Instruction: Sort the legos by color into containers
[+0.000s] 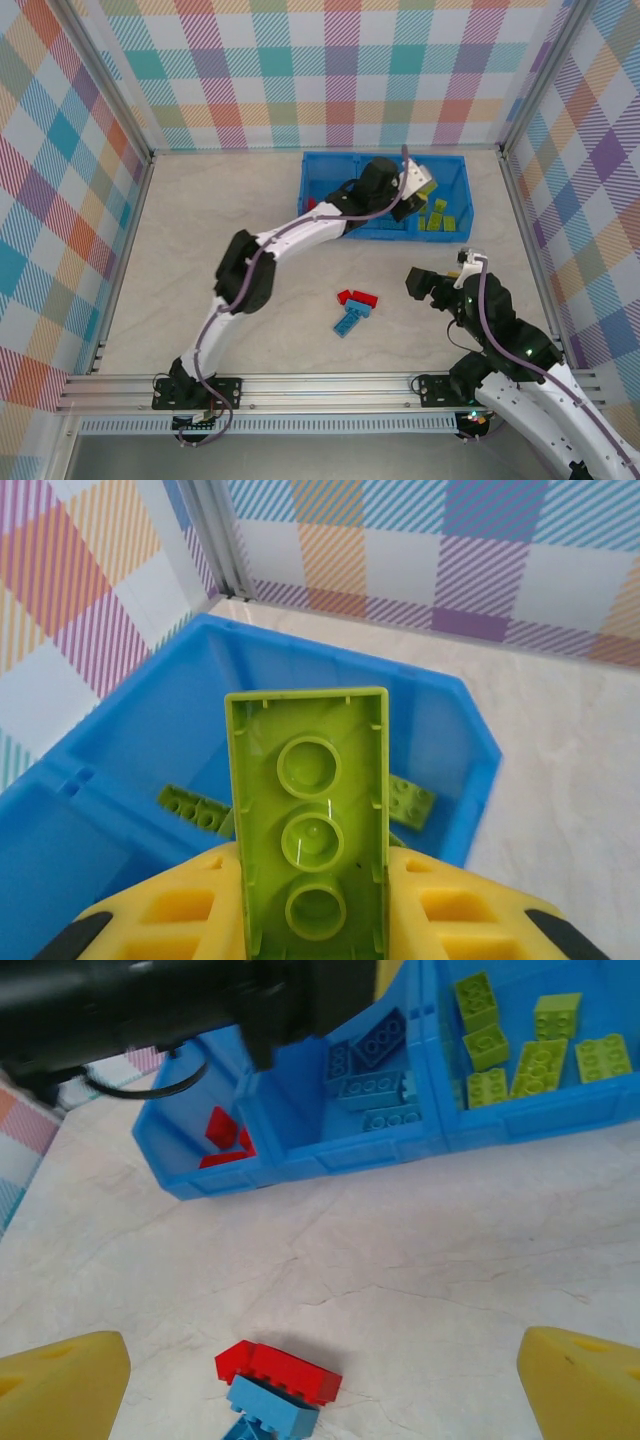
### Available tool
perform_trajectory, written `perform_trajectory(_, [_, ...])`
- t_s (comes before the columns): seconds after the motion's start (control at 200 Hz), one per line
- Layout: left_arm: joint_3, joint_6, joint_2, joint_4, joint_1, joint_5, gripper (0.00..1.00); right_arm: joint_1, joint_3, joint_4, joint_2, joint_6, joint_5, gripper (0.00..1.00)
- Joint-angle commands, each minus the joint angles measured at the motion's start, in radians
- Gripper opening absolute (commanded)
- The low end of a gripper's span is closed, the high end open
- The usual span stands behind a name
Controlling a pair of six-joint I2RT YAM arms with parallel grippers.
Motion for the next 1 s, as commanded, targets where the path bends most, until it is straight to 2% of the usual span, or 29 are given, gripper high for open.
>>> perform_trajectory(0.0, [0.269,-0.054,0.155,-0.063,0.001,0.000,0.24,-0.001,0.029,-0.048,-0.012,0.032,0.036,1.00])
perform_trajectory(0.105, [0.514,-0.068,0.303,-0.157,0.006,0.008,0.40,-0.001,0.026,-0.046,-0.011,0.040,0.023,1.00])
perform_trajectory(0.15, [0.552,-0.070,0.326,-0.171,0.006,0.009,0.51,-0.001,0.026,-0.042,-0.008,0.040,0.018,1.00])
perform_trajectory(0.18, [0.551,-0.071,0.327,-0.169,0.006,0.012,0.54,-0.001,0.026,-0.040,-0.004,0.040,0.016,1.00])
perform_trajectory(0.345, [0.525,-0.079,0.285,-0.177,0.002,0.042,0.59,-0.001,0.026,-0.026,0.018,0.038,0.007,1.00])
perform_trajectory(0.43, [0.446,-0.081,0.216,-0.150,-0.005,0.053,0.60,-0.002,0.021,-0.019,0.023,0.043,0.005,1.00])
perform_trajectory(0.515, [0.265,-0.089,0.092,-0.054,-0.017,0.057,0.60,-0.001,0.016,-0.019,0.025,0.046,0.009,1.00])
perform_trajectory(0.64, [-0.148,-0.136,-0.166,0.204,-0.024,0.039,0.60,-0.002,0.020,-0.033,0.034,0.044,0.009,1.00])
perform_trajectory(0.78, [-0.590,-0.136,-0.481,0.374,-0.030,0.010,0.61,-0.001,0.035,-0.023,0.085,-0.010,-0.042,1.00])
perform_trajectory(0.9, [-0.919,-0.066,-0.784,0.339,-0.035,-0.028,0.62,-0.001,0.055,-0.004,0.207,-0.099,-0.143,1.00])
perform_trajectory(0.995, [-1.104,0.040,-1.037,0.186,-0.039,-0.030,0.63,-0.002,0.077,0.011,0.374,-0.156,-0.239,1.00])
